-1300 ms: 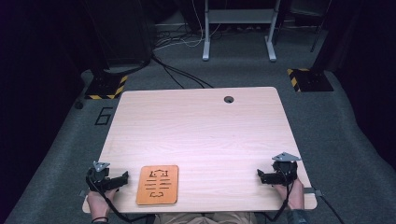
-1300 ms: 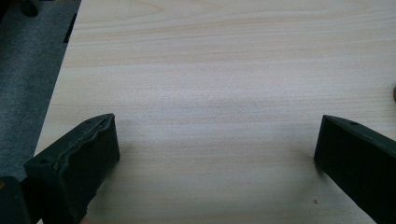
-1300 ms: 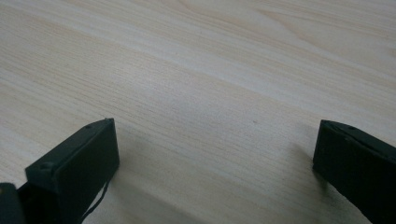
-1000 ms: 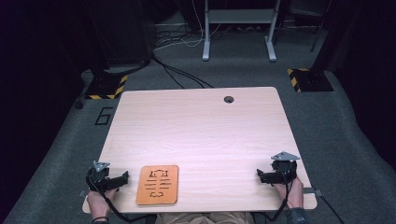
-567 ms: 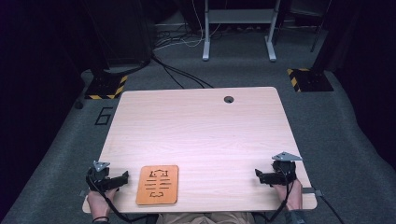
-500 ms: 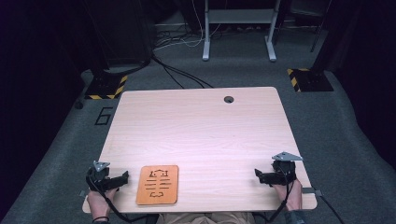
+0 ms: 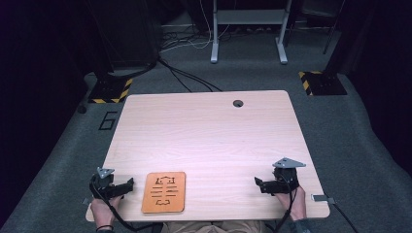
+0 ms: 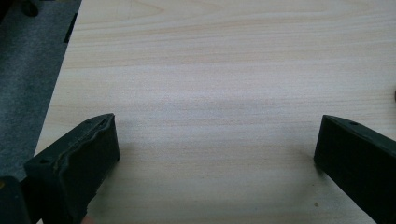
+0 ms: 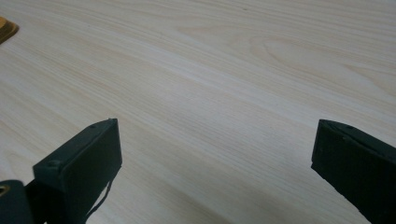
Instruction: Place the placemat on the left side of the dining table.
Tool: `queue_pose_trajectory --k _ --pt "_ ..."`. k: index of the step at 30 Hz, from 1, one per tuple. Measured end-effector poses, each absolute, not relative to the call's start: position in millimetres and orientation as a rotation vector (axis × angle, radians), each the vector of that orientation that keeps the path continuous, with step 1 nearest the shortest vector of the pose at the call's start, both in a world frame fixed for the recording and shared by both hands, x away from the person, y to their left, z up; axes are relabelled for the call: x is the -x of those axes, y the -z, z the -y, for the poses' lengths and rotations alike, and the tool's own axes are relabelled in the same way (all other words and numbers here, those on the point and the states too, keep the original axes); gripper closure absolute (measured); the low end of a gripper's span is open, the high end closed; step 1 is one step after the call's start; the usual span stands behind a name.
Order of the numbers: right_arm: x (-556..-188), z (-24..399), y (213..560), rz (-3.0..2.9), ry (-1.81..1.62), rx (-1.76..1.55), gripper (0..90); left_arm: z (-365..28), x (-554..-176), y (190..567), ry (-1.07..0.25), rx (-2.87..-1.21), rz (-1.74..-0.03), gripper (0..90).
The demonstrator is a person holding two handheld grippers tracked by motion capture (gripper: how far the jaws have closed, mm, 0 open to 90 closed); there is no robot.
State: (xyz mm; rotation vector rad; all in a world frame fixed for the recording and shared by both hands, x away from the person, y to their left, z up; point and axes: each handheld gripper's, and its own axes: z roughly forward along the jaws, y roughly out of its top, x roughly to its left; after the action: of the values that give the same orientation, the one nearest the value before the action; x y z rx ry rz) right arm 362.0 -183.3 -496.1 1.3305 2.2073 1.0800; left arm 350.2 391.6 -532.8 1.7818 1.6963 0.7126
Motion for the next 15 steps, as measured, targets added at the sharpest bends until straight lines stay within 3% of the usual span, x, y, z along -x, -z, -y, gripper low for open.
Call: queue_pose_trajectory --k 15 --pt "-366 137 487 -2.319 -1.116 -1.218 1.4 -392 -350 533 -0.712 -1.782 -1.696 0.0"
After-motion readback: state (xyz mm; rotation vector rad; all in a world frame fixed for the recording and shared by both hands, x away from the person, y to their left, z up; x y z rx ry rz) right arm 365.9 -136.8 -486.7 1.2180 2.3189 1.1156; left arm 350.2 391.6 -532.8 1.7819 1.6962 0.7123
